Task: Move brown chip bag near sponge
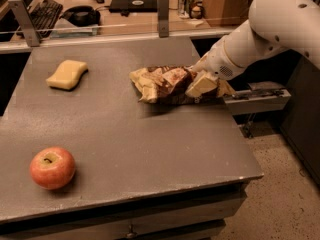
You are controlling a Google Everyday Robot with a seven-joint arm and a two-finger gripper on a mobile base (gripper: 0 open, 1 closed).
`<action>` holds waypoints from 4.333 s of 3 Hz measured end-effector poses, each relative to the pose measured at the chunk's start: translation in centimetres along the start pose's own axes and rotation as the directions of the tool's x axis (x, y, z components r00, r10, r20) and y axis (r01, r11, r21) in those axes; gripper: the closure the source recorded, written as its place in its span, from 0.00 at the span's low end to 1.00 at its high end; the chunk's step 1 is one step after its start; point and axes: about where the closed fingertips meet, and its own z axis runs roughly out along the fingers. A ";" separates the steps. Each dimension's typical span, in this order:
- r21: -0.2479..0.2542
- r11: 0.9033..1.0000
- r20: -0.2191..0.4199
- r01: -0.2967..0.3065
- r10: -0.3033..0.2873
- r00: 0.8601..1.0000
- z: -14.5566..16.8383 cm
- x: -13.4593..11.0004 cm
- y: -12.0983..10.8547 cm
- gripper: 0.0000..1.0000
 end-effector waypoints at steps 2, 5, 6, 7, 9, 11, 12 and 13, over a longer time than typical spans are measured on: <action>0.057 0.998 -0.001 0.007 -0.007 1.000 -2.2 -1.6 -1.2 0.95; 0.207 0.978 0.044 -0.034 0.026 0.999 1.2 -5.3 -6.4 1.00; 0.287 0.957 0.039 -0.034 0.024 0.999 3.3 -8.8 -9.7 1.00; 0.326 0.945 0.059 -0.032 0.013 0.998 5.4 -12.0 -11.1 1.00; 0.317 0.948 0.165 -0.007 -0.048 0.985 8.6 -18.6 -9.1 1.00; 0.228 0.974 0.265 -0.001 -0.061 0.962 11.8 -22.8 -4.0 0.97; 0.194 0.981 0.293 -0.008 -0.050 0.955 12.7 -23.7 -2.6 0.75; 0.175 0.985 0.304 -0.017 -0.038 0.952 13.1 -23.9 -1.8 0.51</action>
Offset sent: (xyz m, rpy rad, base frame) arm 0.0039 -0.0019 0.0260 -0.0079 -0.0457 -0.0246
